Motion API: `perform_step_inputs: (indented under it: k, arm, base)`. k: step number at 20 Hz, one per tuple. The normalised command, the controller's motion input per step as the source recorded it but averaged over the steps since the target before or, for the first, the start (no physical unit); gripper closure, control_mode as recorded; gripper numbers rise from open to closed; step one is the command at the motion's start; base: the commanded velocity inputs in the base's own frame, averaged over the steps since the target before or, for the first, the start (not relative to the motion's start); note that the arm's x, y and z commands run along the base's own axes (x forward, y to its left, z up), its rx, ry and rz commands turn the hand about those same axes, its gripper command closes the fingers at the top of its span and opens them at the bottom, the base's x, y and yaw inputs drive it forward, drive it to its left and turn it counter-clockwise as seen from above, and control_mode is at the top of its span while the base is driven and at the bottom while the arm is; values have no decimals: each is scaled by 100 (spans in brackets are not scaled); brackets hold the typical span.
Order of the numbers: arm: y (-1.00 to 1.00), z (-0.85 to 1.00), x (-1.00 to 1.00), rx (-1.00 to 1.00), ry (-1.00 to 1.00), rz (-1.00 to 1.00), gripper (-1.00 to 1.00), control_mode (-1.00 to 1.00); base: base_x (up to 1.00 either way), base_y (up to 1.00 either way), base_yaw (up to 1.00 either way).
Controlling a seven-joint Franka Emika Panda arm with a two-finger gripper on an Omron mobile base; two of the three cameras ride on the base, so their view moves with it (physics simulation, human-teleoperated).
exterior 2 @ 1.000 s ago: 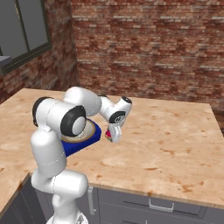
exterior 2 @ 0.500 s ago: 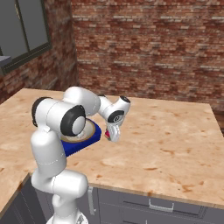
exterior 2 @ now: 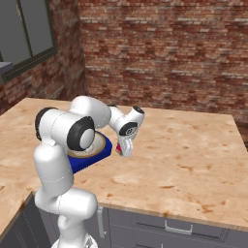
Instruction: Place the bowl with cake and the cupcake onto the tray.
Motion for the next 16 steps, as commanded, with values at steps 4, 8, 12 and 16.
perform_step_inputs:
  k: [4,8,12,16]
  arm:
    - [-4,28,0,0,0,0,100,-100]
    - [0,46,-6,0,0,0,100,-100]
    - [0,48,-25,0,0,0,100,-100]
    - [0,39,-46,0,0,0,100,-100]
  base:
    - [0,0,0]
    - [0,0,0]
    - [0,0,0]
    - [0,0,0]
